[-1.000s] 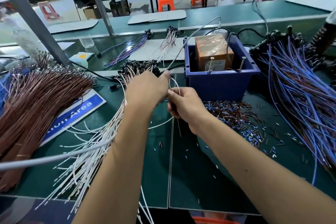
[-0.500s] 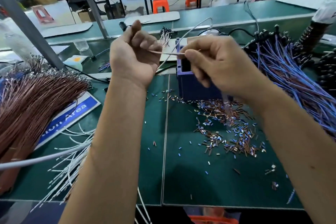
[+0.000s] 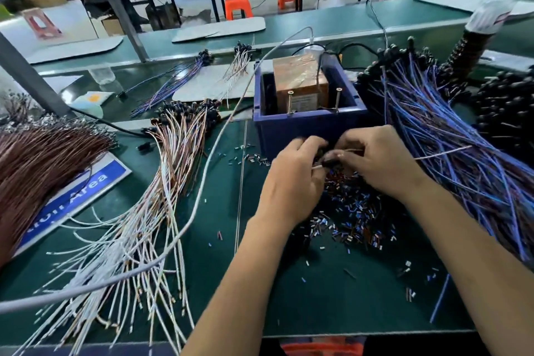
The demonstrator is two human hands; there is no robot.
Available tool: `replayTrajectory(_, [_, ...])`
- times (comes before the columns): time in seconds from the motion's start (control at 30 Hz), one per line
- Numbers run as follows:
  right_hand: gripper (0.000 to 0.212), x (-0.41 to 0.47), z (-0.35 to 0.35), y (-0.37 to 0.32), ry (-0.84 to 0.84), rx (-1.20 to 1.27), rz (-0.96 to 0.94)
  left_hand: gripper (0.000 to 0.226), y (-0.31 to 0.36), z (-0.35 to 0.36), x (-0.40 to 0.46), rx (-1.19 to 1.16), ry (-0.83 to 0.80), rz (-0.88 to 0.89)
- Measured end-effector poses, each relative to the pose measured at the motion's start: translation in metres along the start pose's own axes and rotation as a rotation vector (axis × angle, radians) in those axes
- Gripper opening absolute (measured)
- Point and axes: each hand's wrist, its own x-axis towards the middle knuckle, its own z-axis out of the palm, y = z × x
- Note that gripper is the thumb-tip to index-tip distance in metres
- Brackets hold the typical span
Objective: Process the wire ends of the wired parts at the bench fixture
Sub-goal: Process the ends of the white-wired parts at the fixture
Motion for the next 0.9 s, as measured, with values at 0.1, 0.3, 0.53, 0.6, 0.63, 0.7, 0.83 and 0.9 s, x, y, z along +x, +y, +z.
replayTrajectory(0.1, [0.024, -0.002, 0.007, 0.011, -0.022, 0.164, 0.062, 0.019, -0.010, 0.009, -0.003, -0.068, -0.028, -0.015])
replayTrajectory(0.3, [0.018, -0.005, 0.008, 0.018, -0.067, 0.320, 0.089, 0.019, -0.021, 0.010, -0.002, -0.284, 0.032, -0.163])
replayTrajectory(0.53, [0.002, -0.011, 0.007, 0.017, -0.060, 0.411, 0.063, 0.008, -0.021, 0.009, 0.000, -0.362, 0.018, -0.207])
replayTrajectory(0.6, [0.004, -0.011, 0.008, 0.017, -0.026, 0.403, 0.057, 0.016, -0.021, 0.010, -0.002, -0.370, 0.030, -0.161])
replayTrajectory(0.63, [0.004, -0.011, 0.008, 0.017, -0.006, 0.387, 0.050, 0.017, -0.023, 0.012, -0.002, -0.371, 0.025, -0.147])
replayTrajectory(0.7, [0.005, -0.010, 0.007, 0.018, 0.033, 0.337, 0.023, 0.017, -0.025, 0.014, -0.002, -0.354, 0.029, -0.148])
replayTrajectory(0.83, [0.008, -0.009, 0.010, 0.015, 0.097, 0.269, 0.019, 0.019, -0.026, 0.015, -0.002, -0.335, 0.041, -0.170])
replayTrajectory(0.9, [0.010, -0.009, 0.008, 0.015, 0.185, 0.250, 0.023, 0.020, -0.026, 0.014, -0.002, -0.335, 0.044, -0.195])
